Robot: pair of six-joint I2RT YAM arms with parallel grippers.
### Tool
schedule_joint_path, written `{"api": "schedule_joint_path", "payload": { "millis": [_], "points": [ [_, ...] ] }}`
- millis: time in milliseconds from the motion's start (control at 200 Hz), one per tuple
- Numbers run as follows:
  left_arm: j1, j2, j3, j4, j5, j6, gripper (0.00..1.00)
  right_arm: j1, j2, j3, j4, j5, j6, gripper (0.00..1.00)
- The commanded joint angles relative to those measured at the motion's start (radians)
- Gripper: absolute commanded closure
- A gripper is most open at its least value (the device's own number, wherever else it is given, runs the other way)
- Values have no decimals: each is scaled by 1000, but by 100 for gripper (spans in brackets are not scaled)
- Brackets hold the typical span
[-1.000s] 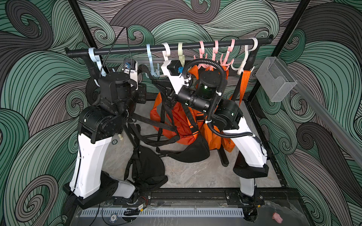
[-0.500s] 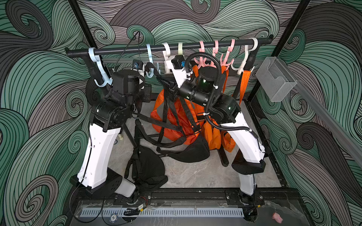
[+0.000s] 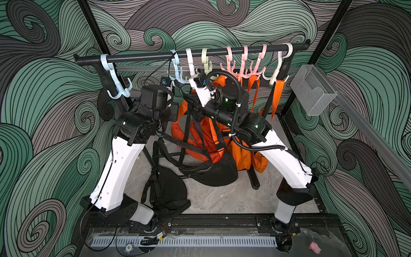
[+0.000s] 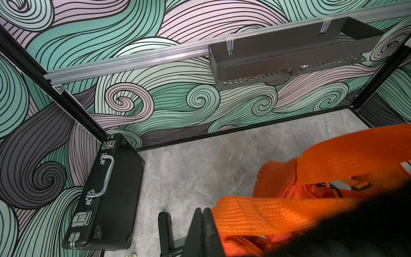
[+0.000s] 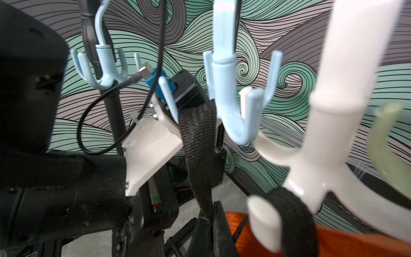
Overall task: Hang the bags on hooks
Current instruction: Hang the bag on the hook.
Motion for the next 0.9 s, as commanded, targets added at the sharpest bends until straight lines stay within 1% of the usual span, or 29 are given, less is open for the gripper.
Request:
{"api": "schedule_joint_path", "payload": {
  "millis": [0, 95, 255, 325, 420, 470, 520, 610, 665, 740, 790, 856, 896],
  "points": [
    [6, 44, 49, 27, 36, -11, 100, -63, -63, -62, 96, 57, 51, 100],
    [5, 73, 81, 27, 51, -10, 100, -107, -98, -123, 135, 54, 94, 100],
    [0, 110, 112, 30, 115, -14, 100, -133, -146, -190, 165, 92, 113, 100],
    [-15, 121, 122, 32, 143, -14, 100, -136, -172, -226, 188, 101, 116, 100],
    [-46, 130, 133, 31, 142, -7, 99, -136, -194, -247, 198, 102, 117, 100],
    [-64, 125, 134, 32, 138, -1, 91, -136, -198, -247, 192, 104, 120, 100],
    [-82, 117, 128, 36, 134, 0, 73, -136, -201, -243, 184, 97, 124, 100],
    [-112, 92, 110, 44, 123, 6, 47, -136, -203, -237, 174, 88, 127, 100],
    [-128, 71, 100, 46, 116, 12, 33, -135, -202, -227, 155, 78, 127, 100],
    [-157, 33, 79, 58, 96, 21, 19, -133, -204, -225, 147, 70, 130, 100],
    [-181, 3, 58, 65, 76, 32, 10, -133, -206, -228, 145, 63, 133, 97],
    [-209, -42, 10, 76, 40, 47, 3, -130, -204, -222, 131, 52, 131, 93],
    [-227, -71, -17, 74, 33, 58, 1, -129, -205, -221, 123, 54, 126, 91]
  ]
}}
